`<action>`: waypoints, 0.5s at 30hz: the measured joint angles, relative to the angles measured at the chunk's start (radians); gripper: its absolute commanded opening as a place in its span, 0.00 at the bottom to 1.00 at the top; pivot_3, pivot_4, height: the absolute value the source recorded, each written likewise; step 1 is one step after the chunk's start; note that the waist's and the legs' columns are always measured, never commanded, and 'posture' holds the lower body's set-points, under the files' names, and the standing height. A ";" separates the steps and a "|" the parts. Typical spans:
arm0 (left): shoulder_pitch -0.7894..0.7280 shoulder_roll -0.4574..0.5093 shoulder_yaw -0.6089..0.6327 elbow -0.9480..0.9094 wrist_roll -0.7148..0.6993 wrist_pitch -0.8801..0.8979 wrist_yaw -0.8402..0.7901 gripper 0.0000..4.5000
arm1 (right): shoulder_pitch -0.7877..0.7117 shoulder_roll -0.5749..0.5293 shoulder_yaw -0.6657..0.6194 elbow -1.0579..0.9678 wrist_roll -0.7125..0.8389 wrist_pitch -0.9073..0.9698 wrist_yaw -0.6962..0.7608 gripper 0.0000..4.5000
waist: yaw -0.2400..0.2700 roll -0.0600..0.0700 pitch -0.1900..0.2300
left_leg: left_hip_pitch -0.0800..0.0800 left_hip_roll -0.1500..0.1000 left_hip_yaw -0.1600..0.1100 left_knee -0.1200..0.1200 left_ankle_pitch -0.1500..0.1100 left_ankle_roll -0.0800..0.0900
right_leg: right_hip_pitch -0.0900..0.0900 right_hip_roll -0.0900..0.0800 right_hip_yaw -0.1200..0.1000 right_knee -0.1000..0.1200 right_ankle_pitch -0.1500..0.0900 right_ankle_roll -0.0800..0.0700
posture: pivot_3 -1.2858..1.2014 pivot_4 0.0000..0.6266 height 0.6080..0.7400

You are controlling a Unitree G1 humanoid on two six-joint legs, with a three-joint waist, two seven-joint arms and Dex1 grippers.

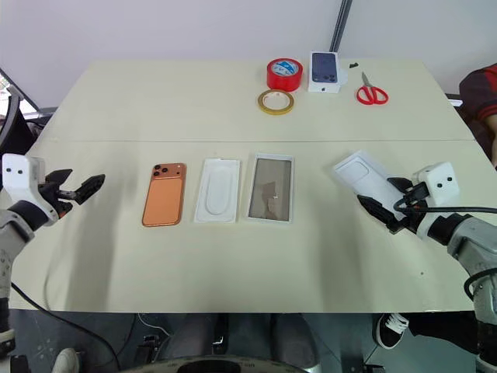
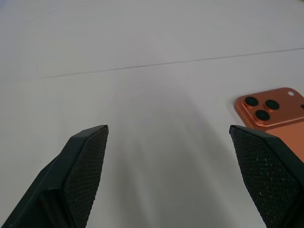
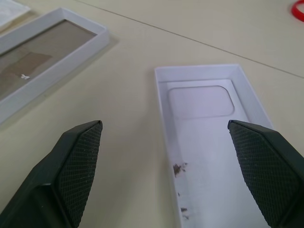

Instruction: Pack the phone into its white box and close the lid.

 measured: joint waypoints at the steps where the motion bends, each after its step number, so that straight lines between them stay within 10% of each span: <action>1: 0.003 -0.004 0.000 -0.006 -0.005 0.006 0.001 0.95 | -0.016 0.000 0.012 0.006 0.000 0.000 0.001 0.98 | 0.000 0.000 0.000 | 0.000 0.000 0.000 0.000 0.000 0.000 | 0.000 0.000 0.000 0.000 0.000 0.000 | 0.52 0.24 1.00; 15: 0.022 -0.026 0.029 -0.018 -0.024 0.007 0.015 0.95 | -0.062 -0.003 0.050 0.025 -0.002 0.009 0.005 0.98 | 0.002 0.000 0.000 | 0.000 0.000 0.000 0.000 0.000 0.000 | 0.000 0.000 0.000 0.000 0.000 0.000 | 0.52 0.24 1.00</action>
